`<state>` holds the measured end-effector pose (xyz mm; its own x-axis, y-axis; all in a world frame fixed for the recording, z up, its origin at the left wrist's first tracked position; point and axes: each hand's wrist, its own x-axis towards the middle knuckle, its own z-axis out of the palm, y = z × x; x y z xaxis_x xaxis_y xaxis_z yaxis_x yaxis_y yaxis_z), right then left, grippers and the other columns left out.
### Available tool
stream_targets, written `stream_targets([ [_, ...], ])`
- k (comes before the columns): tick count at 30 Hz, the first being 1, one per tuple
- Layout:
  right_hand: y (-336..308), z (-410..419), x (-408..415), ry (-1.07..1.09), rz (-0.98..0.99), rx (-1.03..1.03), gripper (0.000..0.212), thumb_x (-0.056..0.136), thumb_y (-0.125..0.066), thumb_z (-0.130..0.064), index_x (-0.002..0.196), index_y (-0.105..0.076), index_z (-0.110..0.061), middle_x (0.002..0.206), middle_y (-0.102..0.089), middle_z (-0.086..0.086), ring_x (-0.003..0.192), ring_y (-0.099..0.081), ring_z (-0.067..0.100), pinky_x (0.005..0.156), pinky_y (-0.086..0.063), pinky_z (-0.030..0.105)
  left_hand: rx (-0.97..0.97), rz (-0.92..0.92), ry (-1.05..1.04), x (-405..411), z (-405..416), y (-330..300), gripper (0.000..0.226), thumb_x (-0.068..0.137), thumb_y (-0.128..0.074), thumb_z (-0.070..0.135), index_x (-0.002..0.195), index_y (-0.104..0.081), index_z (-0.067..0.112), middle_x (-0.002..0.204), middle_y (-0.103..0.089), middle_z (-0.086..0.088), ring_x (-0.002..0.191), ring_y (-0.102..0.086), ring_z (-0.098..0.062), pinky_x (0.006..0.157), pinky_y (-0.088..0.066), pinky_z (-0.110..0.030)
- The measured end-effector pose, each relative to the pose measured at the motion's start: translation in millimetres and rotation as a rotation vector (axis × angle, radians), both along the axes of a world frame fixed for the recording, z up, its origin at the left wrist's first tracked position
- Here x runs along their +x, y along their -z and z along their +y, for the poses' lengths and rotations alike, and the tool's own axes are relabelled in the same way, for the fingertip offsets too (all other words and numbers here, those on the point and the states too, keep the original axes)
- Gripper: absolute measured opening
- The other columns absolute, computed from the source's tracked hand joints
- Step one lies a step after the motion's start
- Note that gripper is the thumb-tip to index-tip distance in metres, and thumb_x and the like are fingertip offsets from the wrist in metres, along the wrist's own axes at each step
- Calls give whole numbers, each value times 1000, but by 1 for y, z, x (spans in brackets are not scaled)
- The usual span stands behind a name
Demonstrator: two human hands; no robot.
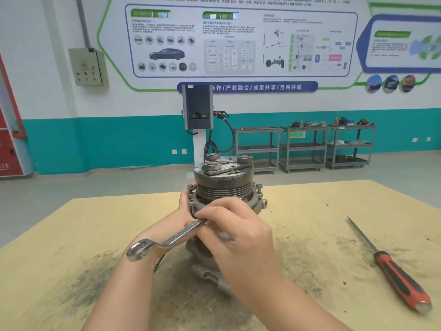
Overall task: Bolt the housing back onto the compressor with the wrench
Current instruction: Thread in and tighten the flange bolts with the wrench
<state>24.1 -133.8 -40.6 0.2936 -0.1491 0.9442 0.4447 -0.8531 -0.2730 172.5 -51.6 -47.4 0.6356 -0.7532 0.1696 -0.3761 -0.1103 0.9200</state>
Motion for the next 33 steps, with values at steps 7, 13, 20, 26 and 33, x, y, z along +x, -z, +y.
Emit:
stream_targets([
  [7, -13, -38, -39, -307, -161, 592, 21, 100, -49, -15, 110, -47, -33, 87, -70, 7, 65, -67, 17, 62, -54, 23, -21, 86, 19, -4, -1, -5, 121, 46, -88, 50, 146, -22, 36, 135, -61, 6, 124, -58, -13, 112, -41, -43],
  [13, -21, -69, -39, -507, -38, 991, 26, 102, -36, 2, 110, -42, -22, 73, -70, 9, 54, -61, 17, 51, -50, 24, -42, 101, 10, -9, -2, -5, 124, 44, -91, 52, 147, -23, 37, 137, -59, 7, 126, -57, -13, 114, -39, -44],
  [20, -23, -77, -44, -680, -81, 1095, 21, 101, -35, 4, 105, -42, -15, 69, -69, 11, 50, -59, 17, 48, -49, 25, -37, 86, 59, -25, -4, -9, 142, 27, -91, 71, 148, -23, 35, 141, -56, 8, 130, -53, -12, 115, -37, -44],
  [26, -28, -96, -57, -743, 62, 1165, 19, 96, -37, 5, 100, -41, -12, 65, -65, 11, 45, -53, 18, 41, -43, 24, -9, 51, 47, -55, -12, -4, 150, 29, -85, 78, 153, -13, 34, 142, -54, 12, 128, -55, -8, 113, -41, -43],
  [33, -22, -93, -63, -655, -29, 979, 17, 100, -38, 2, 98, -40, -15, 70, -67, 6, 52, -56, 17, 50, -47, 24, -95, -53, -133, -90, -11, 28, 141, 35, -68, 94, 152, -1, 50, 160, -25, 10, 146, -31, -23, 115, -32, -57],
])
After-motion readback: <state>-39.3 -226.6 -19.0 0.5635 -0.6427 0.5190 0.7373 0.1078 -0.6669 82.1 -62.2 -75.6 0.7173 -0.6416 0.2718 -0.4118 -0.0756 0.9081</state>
